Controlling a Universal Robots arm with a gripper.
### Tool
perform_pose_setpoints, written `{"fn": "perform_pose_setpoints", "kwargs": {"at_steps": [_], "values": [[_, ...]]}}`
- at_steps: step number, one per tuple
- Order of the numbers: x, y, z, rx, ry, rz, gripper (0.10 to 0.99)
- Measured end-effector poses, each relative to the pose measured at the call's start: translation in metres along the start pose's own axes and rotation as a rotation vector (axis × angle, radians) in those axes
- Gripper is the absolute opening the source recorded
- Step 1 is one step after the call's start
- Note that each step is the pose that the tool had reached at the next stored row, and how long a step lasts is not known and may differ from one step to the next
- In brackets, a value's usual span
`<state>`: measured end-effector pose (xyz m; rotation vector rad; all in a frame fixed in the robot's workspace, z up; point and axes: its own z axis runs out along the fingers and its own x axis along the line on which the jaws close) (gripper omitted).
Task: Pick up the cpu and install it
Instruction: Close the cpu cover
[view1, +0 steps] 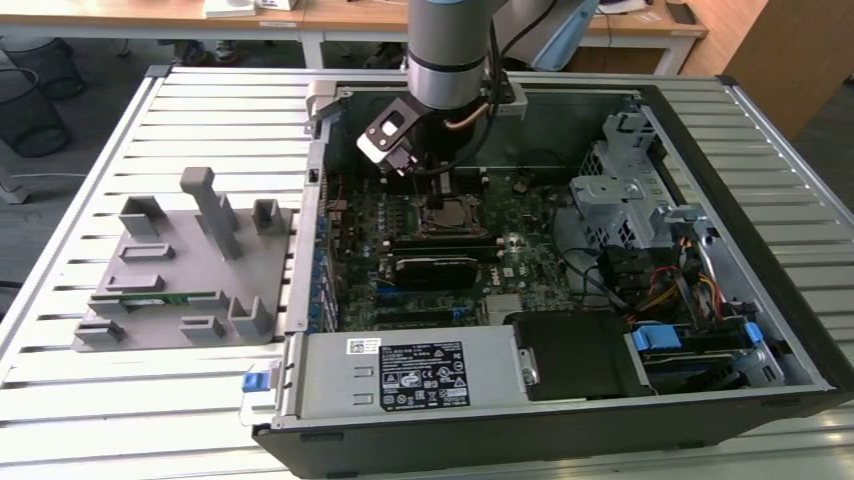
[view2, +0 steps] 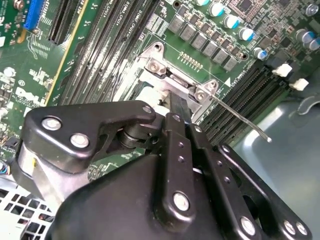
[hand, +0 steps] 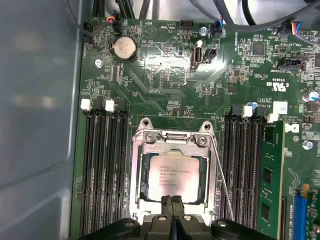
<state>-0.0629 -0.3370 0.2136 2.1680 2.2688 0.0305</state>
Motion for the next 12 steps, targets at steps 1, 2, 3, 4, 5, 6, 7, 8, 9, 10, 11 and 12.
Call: {"fn": "perform_pose_setpoints", "kwargs": {"at_steps": [1, 2, 3, 4, 5, 6, 7, 8, 9, 10, 11, 12], "values": [[0.0000, 0.0001, -0.0002, 0.000, 0.0001, 0.000, 0.106], [0.0000, 0.0006, -0.0002, 0.000, 0.0002, 0.000, 0.106], [0.0000, 0.0019, -0.0002, 0.000, 0.0001, 0.000, 0.106], [-0.0001, 0.0029, -0.0001, 0.000, 0.0002, 0.000, 0.106], [-0.0002, 0.0041, 0.0000, 0.000, 0.0002, 0.000, 0.106], [-0.0002, 0.0052, 0.0000, 0.000, 0.0000, 0.000, 0.106], [-0.0003, 0.0060, 0.0000, 0.000, -0.0001, 0.000, 0.106], [-0.0003, 0.0069, 0.0001, 0.000, -0.0001, 0.000, 0.106], [-0.0004, 0.0082, 0.0001, 0.000, -0.0001, 0.000, 0.106], [-0.0004, 0.0091, 0.0001, 0.000, -0.0001, 0.000, 0.106], [-0.0005, 0.0101, 0.0002, 0.000, 0.0000, 0.000, 0.106], [-0.0005, 0.0112, 0.0002, 0.000, 0.0000, 0.000, 0.106]]}}
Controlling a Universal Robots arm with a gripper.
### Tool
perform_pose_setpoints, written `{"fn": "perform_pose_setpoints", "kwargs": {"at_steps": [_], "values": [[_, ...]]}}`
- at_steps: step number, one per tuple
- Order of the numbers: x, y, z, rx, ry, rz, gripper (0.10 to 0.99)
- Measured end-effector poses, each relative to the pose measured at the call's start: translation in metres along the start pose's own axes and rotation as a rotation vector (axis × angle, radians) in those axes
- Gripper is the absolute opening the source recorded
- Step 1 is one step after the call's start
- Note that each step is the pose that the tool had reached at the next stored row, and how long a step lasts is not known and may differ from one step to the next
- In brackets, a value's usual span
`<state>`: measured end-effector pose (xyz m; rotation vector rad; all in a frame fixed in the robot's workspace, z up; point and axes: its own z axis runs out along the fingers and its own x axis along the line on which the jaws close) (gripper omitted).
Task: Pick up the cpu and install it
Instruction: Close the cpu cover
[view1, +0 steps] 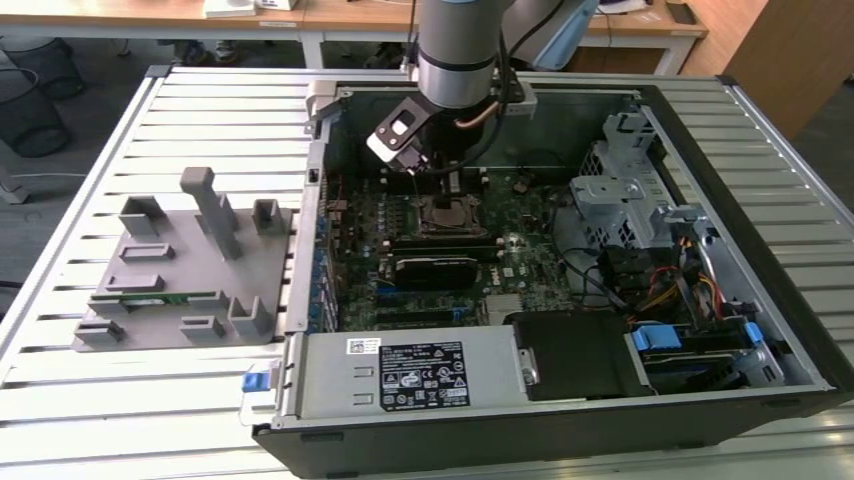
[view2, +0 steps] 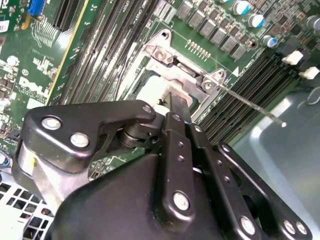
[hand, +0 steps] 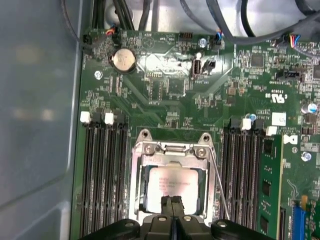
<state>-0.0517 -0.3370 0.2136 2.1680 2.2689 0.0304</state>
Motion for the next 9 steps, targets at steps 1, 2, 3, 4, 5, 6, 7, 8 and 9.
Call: {"fn": "perform_pose_setpoints", "kwargs": {"at_steps": [1, 2, 3, 4, 5, 6, 7, 8, 9], "values": [[-0.0001, 0.0009, 0.0000, 0.000, 0.0000, 0.000, 0.106], [-0.0001, 0.0018, 0.0000, 0.000, 0.0000, 0.000, 0.106], [-0.0001, 0.0027, 0.0001, 0.000, 0.0001, 0.000, 0.106], [-0.0002, 0.0037, 0.0001, 0.000, 0.0000, 0.000, 0.106], [-0.0002, 0.0044, 0.0001, 0.000, 0.0001, 0.000, 0.106], [-0.0003, 0.0049, 0.0001, 0.000, 0.0000, 0.000, 0.106], [-0.0003, 0.0054, 0.0001, 0.000, 0.0000, 0.000, 0.106], [-0.0003, 0.0057, 0.0001, 0.000, 0.0000, 0.000, 0.106], [-0.0003, 0.0060, 0.0001, 0.000, 0.0000, 0.000, 0.106]]}}
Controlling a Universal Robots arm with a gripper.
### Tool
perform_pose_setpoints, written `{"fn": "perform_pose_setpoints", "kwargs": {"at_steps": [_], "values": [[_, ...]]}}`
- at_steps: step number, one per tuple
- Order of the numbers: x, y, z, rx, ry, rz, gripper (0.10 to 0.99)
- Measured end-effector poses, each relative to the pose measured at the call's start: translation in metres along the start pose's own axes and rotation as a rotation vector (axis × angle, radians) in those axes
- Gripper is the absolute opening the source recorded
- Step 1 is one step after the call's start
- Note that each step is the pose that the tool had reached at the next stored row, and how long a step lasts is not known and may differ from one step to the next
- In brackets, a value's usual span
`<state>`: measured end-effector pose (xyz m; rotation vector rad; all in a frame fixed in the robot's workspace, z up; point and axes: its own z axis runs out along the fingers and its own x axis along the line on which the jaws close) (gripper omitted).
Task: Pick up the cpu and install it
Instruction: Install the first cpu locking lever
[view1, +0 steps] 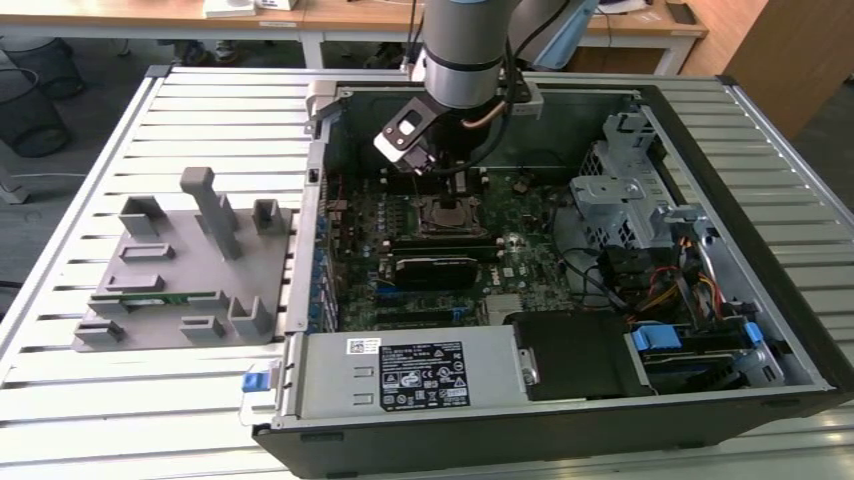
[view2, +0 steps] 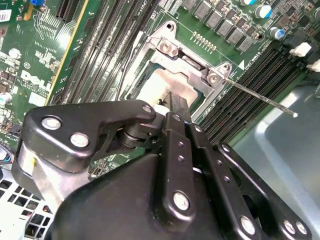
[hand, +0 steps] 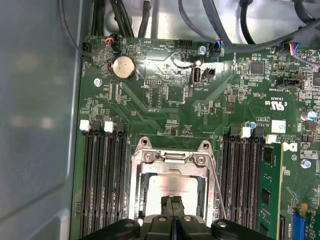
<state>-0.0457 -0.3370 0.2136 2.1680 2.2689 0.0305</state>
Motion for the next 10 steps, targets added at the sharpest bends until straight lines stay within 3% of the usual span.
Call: {"fn": "perform_pose_setpoints", "kwargs": {"at_steps": [7, 10], "values": [[0.0000, 0.0015, -0.0005, 0.000, -0.0003, 0.000, 0.106], [0.0000, 0.0016, -0.0047, 0.000, 0.0000, 0.000, 0.106]]}}
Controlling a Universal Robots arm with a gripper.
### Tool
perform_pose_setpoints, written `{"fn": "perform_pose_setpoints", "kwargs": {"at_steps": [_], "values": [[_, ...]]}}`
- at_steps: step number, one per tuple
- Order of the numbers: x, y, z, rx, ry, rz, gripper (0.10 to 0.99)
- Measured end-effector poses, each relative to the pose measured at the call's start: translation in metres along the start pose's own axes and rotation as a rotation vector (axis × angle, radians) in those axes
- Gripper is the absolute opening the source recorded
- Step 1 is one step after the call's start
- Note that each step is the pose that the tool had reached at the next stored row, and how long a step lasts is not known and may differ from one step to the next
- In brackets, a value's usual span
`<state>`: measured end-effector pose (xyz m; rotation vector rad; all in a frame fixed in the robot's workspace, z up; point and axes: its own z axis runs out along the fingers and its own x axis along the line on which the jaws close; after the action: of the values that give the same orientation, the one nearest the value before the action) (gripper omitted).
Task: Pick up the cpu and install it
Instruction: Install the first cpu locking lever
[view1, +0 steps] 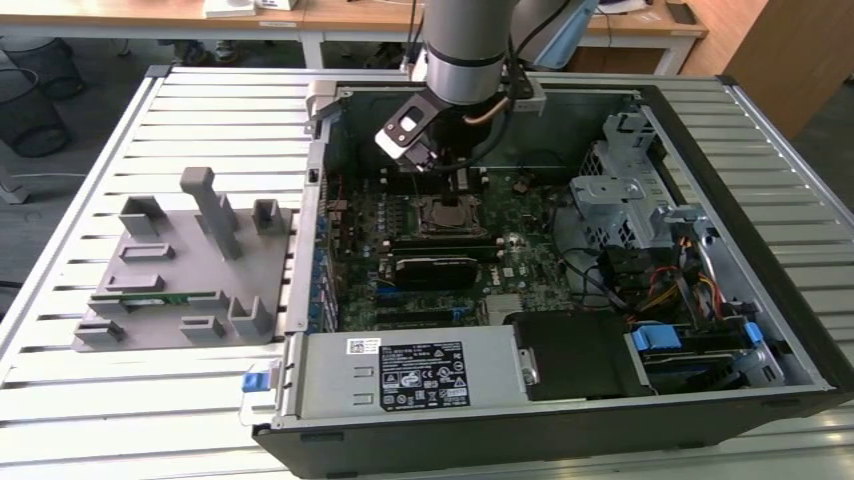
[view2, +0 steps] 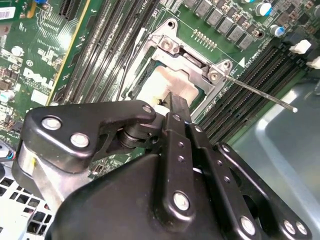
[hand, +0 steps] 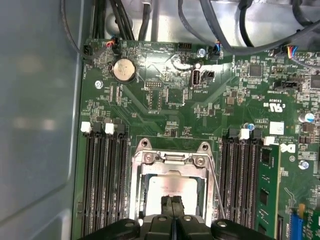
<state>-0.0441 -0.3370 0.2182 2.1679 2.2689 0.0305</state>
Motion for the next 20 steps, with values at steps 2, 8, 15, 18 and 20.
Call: {"fn": "perform_pose_setpoints", "kwargs": {"at_steps": [2, 8, 15, 18, 20], "values": [[0.0000, 0.0000, -0.0039, 0.000, 0.0000, 0.000, 0.106], [0.0002, 0.0003, -0.0187, 0.000, 0.0001, 0.000, 0.106], [0.0004, 0.0006, -0.0362, 0.000, 0.0000, 0.000, 0.106], [0.0005, 0.0007, -0.0435, 0.000, 0.0000, 0.000, 0.106], [0.0005, 0.0008, -0.0489, 0.000, 0.0001, 0.000, 0.106]]}}
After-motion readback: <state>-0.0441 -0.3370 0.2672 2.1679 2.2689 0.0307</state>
